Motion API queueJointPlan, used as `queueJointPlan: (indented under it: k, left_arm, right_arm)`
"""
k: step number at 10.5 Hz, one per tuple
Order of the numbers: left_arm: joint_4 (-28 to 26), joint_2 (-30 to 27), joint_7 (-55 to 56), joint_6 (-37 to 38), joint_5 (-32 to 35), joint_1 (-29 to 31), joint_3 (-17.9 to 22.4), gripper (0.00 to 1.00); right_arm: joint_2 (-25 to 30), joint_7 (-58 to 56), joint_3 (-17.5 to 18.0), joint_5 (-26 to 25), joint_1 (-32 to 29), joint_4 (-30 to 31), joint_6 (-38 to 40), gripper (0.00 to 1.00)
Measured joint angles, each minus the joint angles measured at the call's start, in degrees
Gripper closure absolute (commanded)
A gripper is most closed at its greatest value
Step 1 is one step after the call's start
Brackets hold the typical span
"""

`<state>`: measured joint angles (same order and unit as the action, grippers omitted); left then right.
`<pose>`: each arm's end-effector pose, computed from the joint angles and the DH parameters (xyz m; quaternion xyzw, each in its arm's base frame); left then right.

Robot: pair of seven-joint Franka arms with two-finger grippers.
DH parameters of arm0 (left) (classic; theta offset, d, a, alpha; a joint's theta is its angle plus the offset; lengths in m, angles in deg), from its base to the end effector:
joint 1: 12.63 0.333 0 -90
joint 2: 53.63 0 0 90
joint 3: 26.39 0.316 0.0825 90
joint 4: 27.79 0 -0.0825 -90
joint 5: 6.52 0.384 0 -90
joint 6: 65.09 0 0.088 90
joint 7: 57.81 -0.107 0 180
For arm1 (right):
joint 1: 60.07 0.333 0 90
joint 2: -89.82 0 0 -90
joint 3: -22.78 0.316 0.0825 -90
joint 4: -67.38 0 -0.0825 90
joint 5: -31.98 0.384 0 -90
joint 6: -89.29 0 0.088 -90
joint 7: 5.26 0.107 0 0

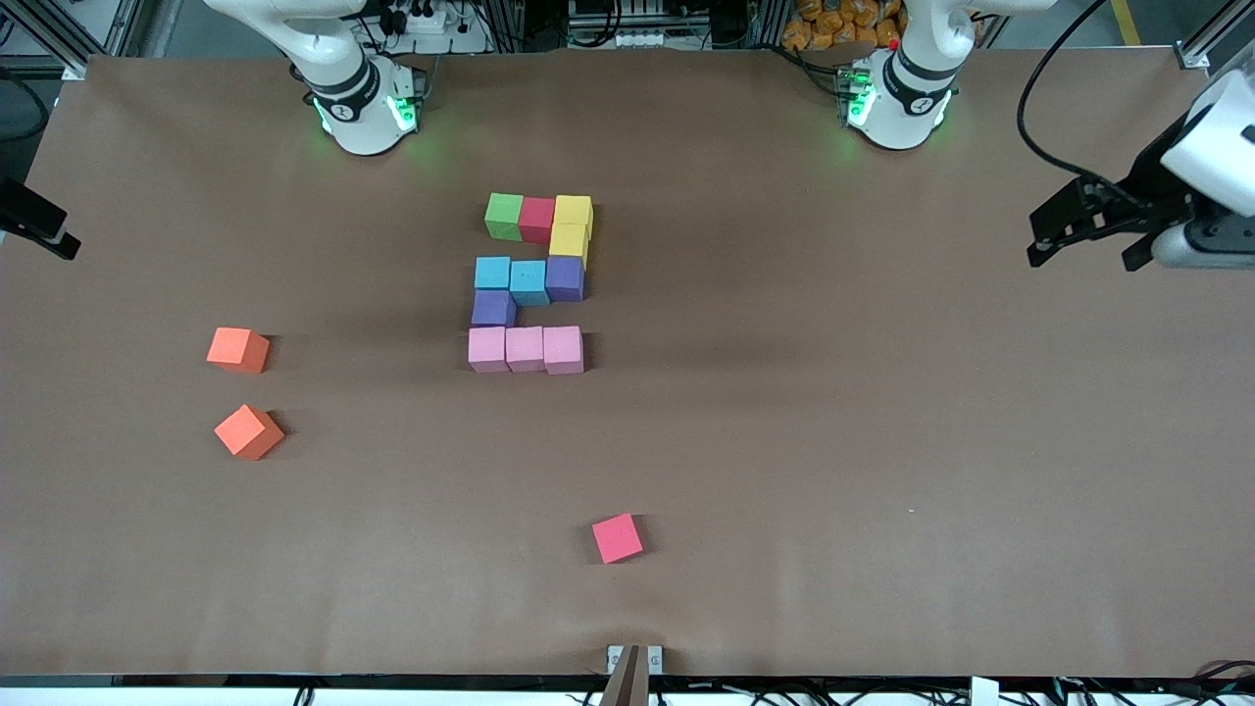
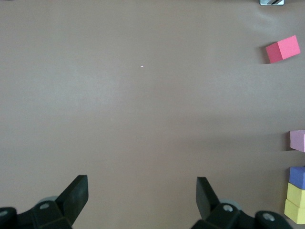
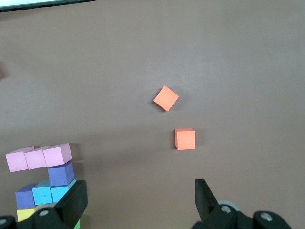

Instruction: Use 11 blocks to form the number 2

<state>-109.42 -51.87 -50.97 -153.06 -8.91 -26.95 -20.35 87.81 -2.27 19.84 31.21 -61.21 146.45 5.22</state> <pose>0.5536 -0.0863 0.6730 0.9989 -0.0142 0.0372 0.0243 0.5521 -0.0403 0.6847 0.9977 -0.0625 0.0260 0.0078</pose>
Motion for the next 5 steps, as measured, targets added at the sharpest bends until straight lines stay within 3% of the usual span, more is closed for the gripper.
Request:
queueJointPlan:
  k: [2, 5]
  left_arm:
    - [-4.01, -3.9, 0.0, 0.15, 0.01, 1.47, -0.65, 0.0]
    - [-9.25, -8.17, 0.1, -0.76, 0.06, 4.95, -4.68, 0.0]
  right_arm:
    - [-0.02, 0.0, 0.01, 0.0, 0.0, 0.0, 0.0, 0.0]
    - [-0.04, -0.01, 0.01, 0.0, 0.0, 0.0, 0.0, 0.0]
